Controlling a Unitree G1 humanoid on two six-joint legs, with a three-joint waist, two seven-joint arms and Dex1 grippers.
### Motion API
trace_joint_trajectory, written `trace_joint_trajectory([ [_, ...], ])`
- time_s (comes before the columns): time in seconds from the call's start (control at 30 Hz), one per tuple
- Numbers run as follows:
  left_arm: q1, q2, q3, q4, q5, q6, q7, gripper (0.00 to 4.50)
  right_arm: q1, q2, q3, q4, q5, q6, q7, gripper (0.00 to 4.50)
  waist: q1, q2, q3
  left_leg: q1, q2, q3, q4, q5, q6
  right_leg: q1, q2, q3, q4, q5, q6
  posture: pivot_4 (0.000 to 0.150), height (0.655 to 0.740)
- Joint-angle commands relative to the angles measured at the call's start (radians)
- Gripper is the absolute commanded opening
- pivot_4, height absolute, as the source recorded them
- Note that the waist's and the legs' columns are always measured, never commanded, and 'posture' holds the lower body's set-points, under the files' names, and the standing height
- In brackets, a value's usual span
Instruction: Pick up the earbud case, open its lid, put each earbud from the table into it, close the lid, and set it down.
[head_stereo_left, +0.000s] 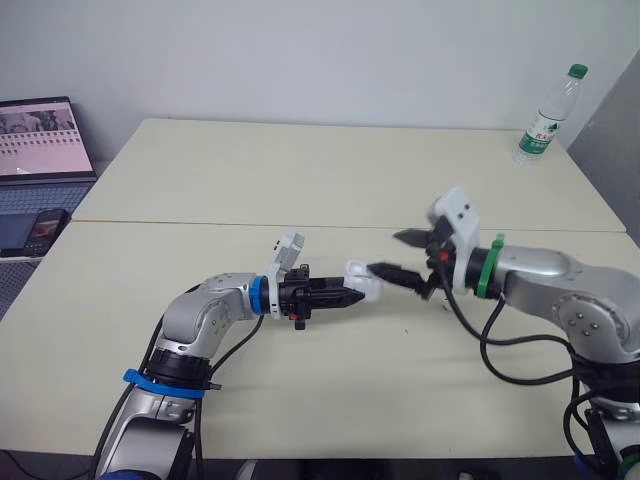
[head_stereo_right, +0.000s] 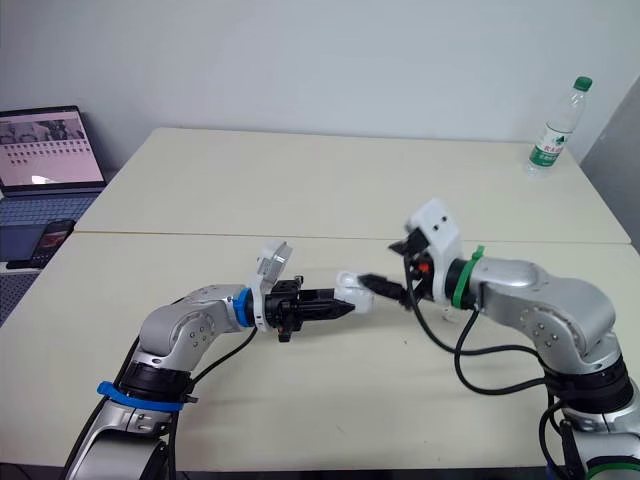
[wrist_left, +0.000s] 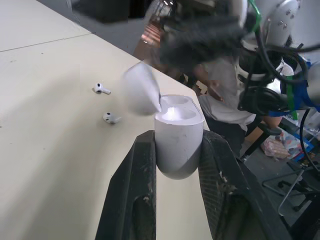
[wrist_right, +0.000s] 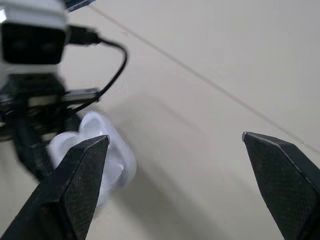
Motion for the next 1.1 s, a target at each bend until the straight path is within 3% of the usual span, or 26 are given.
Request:
trace_joint_trajectory([
  [0.03, -0.001, 0.004, 0.012, -0.026, -0.002, -0.027, -0.009, 0.79, -0.024, -0.001, -0.067, -0.052, 0.051, 0.043, -0.009, 4.46, 0.000, 0.000, 0.000, 0.000, 0.000, 0.000, 0.000, 0.000, 0.000, 0.000, 0.000, 0.000, 0.000, 0.000, 0.000, 0.150, 0.7362],
  [0.2, 0.015, 0.010, 0.033, -0.012, 0.022, -0.072, 0.020, 0.79, -0.022, -0.059, -0.088, -0.070, 0.076, 0.180, -0.040, 4.46, 0.000, 0.000, 0.000, 0.000, 0.001, -0.001, -0.001, 0.000, 0.000, 0.000, -0.001, 0.000, 0.000, 0.000, 0.000, 0.150, 0.7362],
  [0.47, 0.063, 0.031, 0.036, -0.031, 0.125, -0.225, 0.074, 0.79, 0.048, -0.250, 0.075, -0.011, -0.143, 0.272, -0.058, 4.46, 0.000, 0.000, 0.000, 0.000, 0.000, 0.001, -0.001, 0.000, 0.000, 0.000, -0.005, 0.001, 0.000, 0.000, 0.000, 0.150, 0.7362],
  [1.07, 0.151, 0.009, 0.056, -0.144, 0.119, -0.240, 0.169, 0.79, 0.090, -0.084, 0.070, 0.112, -0.240, 0.383, -0.046, 4.46, -0.001, 0.000, 0.000, 0.000, 0.000, 0.000, -0.001, 0.000, 0.000, 0.000, -0.004, 0.000, 0.000, 0.000, 0.000, 0.150, 0.7362],
  [1.1, 0.152, 0.009, 0.055, -0.145, 0.119, -0.240, 0.170, 0.79, 0.090, -0.075, 0.064, 0.114, -0.244, 0.384, -0.046, 4.29, -0.001, 0.000, 0.000, 0.000, 0.000, 0.000, -0.001, 0.000, 0.000, 0.000, -0.004, 0.000, 0.000, 0.000, 0.000, 0.150, 0.7362],
])
